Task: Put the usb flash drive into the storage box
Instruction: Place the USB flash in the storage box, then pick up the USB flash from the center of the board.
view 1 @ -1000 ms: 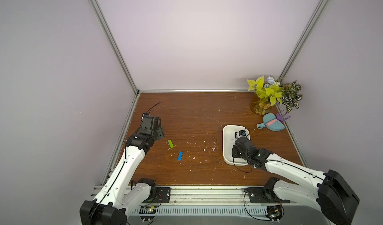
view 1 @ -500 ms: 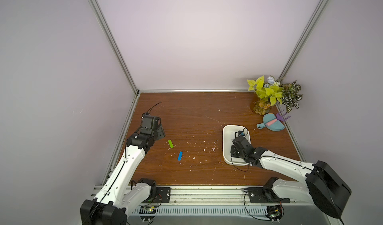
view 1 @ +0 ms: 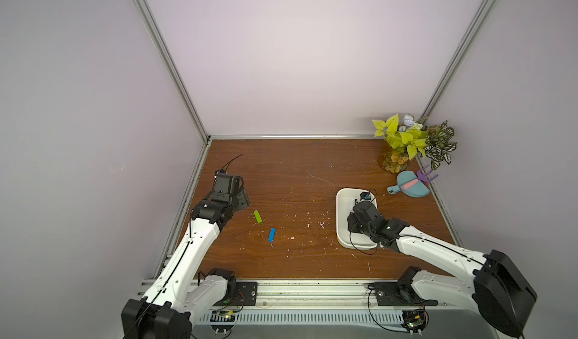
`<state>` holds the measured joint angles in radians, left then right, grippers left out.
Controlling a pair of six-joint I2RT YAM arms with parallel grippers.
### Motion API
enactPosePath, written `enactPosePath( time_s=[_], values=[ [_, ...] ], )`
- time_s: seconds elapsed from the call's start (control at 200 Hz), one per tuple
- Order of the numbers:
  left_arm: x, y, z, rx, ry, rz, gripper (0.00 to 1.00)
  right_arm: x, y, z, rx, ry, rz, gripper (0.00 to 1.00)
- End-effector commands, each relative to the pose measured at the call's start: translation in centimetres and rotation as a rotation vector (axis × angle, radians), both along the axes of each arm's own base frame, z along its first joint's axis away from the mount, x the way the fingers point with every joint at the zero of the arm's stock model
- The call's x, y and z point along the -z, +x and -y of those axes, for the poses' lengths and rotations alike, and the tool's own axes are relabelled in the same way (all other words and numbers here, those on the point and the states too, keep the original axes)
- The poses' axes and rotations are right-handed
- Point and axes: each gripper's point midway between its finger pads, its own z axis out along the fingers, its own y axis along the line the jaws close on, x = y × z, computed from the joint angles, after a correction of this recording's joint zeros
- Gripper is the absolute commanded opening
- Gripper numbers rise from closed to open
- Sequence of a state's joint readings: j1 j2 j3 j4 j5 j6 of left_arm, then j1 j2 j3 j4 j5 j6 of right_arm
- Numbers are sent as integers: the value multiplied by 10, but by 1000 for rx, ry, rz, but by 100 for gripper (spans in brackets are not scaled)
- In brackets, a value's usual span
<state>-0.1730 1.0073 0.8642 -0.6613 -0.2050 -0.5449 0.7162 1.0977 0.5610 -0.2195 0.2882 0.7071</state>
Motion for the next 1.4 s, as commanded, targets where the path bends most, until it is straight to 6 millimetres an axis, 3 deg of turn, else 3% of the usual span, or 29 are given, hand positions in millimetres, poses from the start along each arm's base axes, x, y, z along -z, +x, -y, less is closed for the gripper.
enactPosePath(
  time_s=[0.0, 0.08, 0.15, 0.415, 0.525, 0.696, 0.866, 1.016, 1.396],
  values=[
    [12, -1, 8, 39, 9, -40, 70, -73, 19, 0, -33, 21, 227, 50],
    [17, 1, 28, 112, 1, -66, 70, -102, 25, 13, -10, -1, 347, 54],
    [26, -1, 40, 119, -40, -93, 69, -114, 30, 23, 13, -22, 398, 54],
    [91, -21, 68, 75, -57, -226, 68, -98, 41, 30, 15, 3, 361, 55],
    [115, -22, 75, 88, -56, -264, 61, -92, 41, 30, 9, 9, 344, 55],
    [128, -18, 85, 109, -81, -265, 57, -89, 41, 33, 12, 19, 340, 56],
    [143, -18, 85, 110, -69, -296, 55, -89, 42, 33, 12, 26, 337, 56],
    [154, -18, 79, 91, -38, -310, 47, -87, 43, 34, 11, 31, 333, 56],
    [168, -8, 69, 55, 57, -344, 35, -81, 45, 32, -3, 42, 310, 56]
  ],
)
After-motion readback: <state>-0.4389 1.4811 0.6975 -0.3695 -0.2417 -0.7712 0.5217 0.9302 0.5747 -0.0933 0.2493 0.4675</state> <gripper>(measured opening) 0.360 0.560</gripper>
